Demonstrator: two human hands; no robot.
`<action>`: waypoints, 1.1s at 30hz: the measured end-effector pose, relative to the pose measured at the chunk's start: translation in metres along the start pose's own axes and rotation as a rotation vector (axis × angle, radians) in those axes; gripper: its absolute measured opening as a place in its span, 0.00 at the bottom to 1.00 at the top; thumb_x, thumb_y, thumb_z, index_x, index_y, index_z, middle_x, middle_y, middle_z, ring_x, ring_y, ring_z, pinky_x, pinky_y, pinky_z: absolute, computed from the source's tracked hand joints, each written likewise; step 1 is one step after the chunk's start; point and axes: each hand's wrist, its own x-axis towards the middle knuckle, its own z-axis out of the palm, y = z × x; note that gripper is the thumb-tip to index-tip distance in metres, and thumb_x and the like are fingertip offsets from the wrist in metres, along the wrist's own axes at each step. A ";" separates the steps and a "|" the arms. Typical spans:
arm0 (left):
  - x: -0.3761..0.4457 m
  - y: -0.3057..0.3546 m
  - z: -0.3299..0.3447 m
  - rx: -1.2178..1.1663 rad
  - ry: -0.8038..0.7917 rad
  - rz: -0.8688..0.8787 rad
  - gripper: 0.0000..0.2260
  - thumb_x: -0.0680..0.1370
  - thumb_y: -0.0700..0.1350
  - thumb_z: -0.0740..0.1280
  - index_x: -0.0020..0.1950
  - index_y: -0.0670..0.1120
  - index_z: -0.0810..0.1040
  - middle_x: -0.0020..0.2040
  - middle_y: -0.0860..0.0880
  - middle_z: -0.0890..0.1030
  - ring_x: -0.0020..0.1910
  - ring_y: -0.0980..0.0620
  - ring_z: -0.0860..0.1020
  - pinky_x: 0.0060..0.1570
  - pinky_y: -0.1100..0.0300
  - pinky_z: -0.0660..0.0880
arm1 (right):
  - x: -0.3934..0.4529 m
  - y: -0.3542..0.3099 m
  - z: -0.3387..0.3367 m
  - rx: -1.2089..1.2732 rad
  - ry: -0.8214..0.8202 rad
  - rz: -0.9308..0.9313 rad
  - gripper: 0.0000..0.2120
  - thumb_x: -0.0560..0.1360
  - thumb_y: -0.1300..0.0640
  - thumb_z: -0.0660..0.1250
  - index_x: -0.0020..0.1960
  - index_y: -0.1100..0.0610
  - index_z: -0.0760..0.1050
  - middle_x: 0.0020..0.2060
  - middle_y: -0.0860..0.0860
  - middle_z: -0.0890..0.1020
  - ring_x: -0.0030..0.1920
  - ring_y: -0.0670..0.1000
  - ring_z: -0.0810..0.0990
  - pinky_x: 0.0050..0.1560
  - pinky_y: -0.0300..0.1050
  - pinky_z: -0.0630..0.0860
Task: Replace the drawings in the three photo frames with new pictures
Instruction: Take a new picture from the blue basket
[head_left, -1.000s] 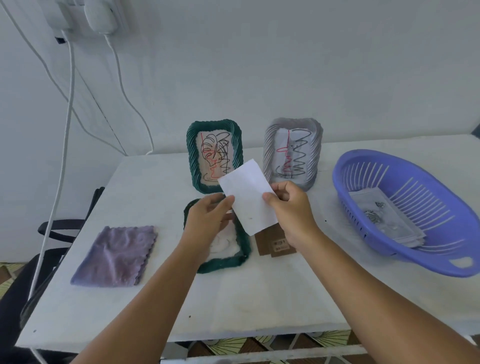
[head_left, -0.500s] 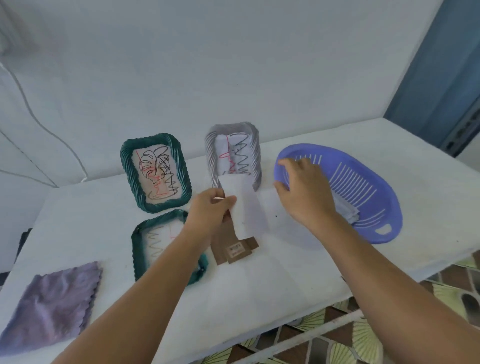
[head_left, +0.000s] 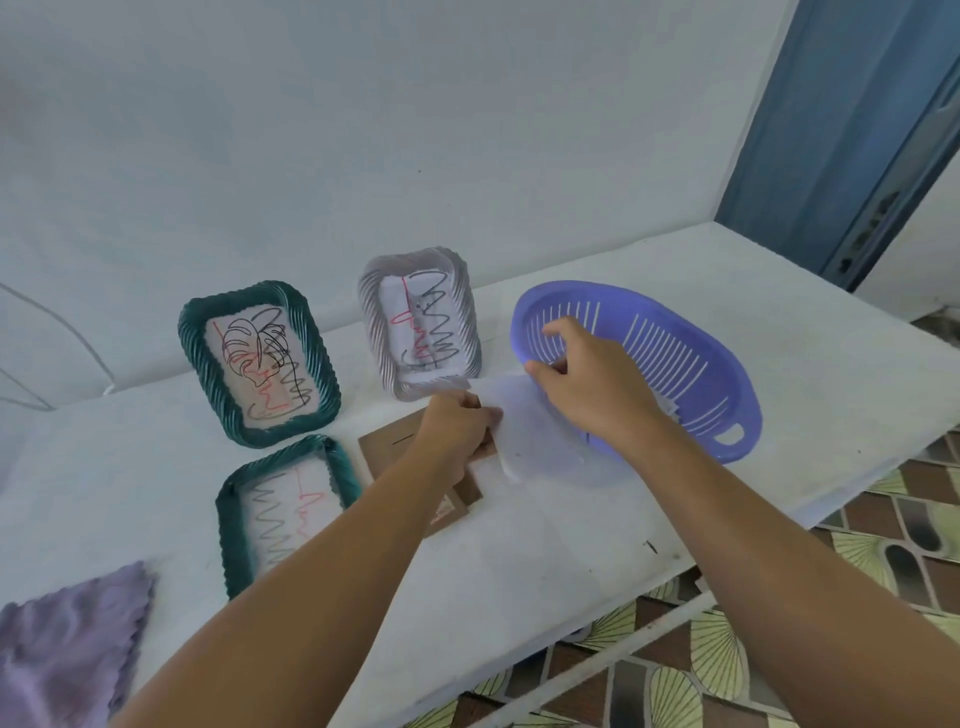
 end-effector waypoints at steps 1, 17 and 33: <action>0.000 0.001 0.003 -0.002 0.008 -0.003 0.04 0.79 0.32 0.69 0.52 0.35 0.77 0.45 0.37 0.81 0.38 0.46 0.81 0.31 0.58 0.81 | 0.000 0.000 -0.001 0.013 -0.003 0.001 0.23 0.81 0.45 0.65 0.73 0.51 0.67 0.42 0.49 0.84 0.49 0.55 0.82 0.51 0.53 0.78; 0.002 0.011 0.021 0.569 0.063 0.131 0.09 0.76 0.43 0.72 0.54 0.41 0.78 0.48 0.44 0.83 0.51 0.42 0.83 0.49 0.48 0.81 | 0.000 0.011 0.007 0.118 -0.052 0.051 0.23 0.79 0.42 0.67 0.70 0.49 0.69 0.41 0.45 0.83 0.48 0.50 0.81 0.53 0.51 0.78; 0.015 0.043 0.023 0.480 0.070 0.330 0.27 0.79 0.56 0.69 0.76 0.50 0.70 0.54 0.49 0.83 0.44 0.51 0.83 0.48 0.55 0.79 | 0.037 0.083 -0.024 -0.228 -0.209 0.224 0.23 0.74 0.48 0.75 0.66 0.52 0.73 0.58 0.52 0.81 0.55 0.55 0.79 0.54 0.52 0.78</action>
